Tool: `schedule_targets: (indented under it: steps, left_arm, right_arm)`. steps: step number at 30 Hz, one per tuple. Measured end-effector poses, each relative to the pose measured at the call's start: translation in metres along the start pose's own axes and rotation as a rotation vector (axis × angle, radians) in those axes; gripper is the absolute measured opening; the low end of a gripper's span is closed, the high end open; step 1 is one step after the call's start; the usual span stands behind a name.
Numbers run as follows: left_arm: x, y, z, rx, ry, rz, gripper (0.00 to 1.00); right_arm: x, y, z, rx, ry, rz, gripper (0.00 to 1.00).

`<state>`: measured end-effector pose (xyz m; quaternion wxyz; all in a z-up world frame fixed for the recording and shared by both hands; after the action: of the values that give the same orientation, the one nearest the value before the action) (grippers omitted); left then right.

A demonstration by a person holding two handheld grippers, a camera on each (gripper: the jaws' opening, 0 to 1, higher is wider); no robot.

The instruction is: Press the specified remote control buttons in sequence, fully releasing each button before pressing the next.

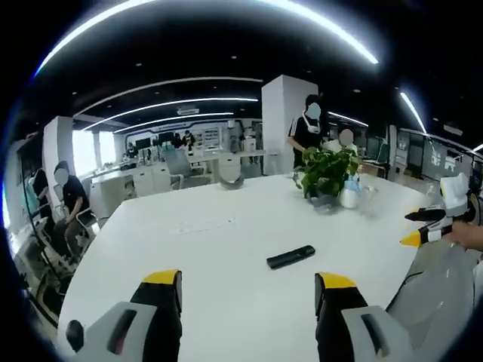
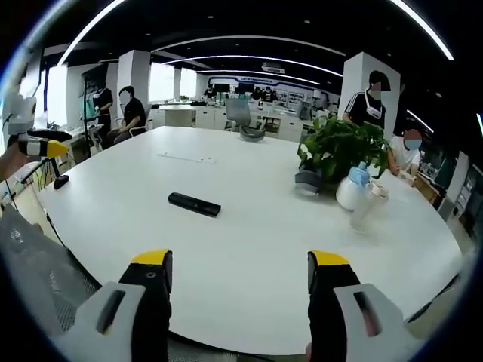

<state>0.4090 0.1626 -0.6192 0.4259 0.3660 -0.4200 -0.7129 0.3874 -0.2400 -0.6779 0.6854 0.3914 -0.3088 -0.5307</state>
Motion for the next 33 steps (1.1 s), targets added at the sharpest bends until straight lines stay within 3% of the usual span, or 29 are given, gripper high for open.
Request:
schedule_targets:
  steps: [7, 15, 19, 23, 26, 33]
  left_arm:
    - [-0.002, 0.02, -0.021, -0.004, -0.072, -0.052, 0.71]
    - [0.008, 0.039, -0.06, -0.04, -0.184, -0.188, 0.62]
    - [0.012, 0.042, -0.08, -0.089, -0.249, -0.261, 0.61]
    - [0.017, 0.047, -0.101, -0.1, -0.289, -0.307, 0.59]
    - [0.023, 0.048, -0.115, -0.136, -0.339, -0.398, 0.59]
    - [0.034, 0.042, -0.144, -0.196, -0.433, -0.523, 0.59]
  right_arm:
    - [0.002, -0.002, -0.001, -0.014, -0.01, -0.004, 0.74]
    - [0.001, -0.003, -0.002, -0.025, -0.008, 0.005, 0.74]
    - [0.002, -0.004, -0.002, -0.035, -0.009, -0.002, 0.72]
    - [0.003, -0.004, -0.002, -0.036, -0.011, -0.012, 0.71]
    - [0.004, -0.006, -0.003, -0.052, -0.009, -0.015, 0.71]
    - [0.004, -0.009, -0.004, -0.095, -0.004, -0.044, 0.67]
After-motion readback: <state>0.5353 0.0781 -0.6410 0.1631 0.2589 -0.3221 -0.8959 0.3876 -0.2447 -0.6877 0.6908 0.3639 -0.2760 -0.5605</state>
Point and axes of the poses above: the point that each gripper's makers call its tool centre point, and the gripper's own axes: z roughly backward along the fingers, x roughly to its right, y roughly out of its top, the point moved 8 cm from there along z, roughly backward along the fingers, and after that the axes turned 6 degrees about -z, right-handed, at the moved point
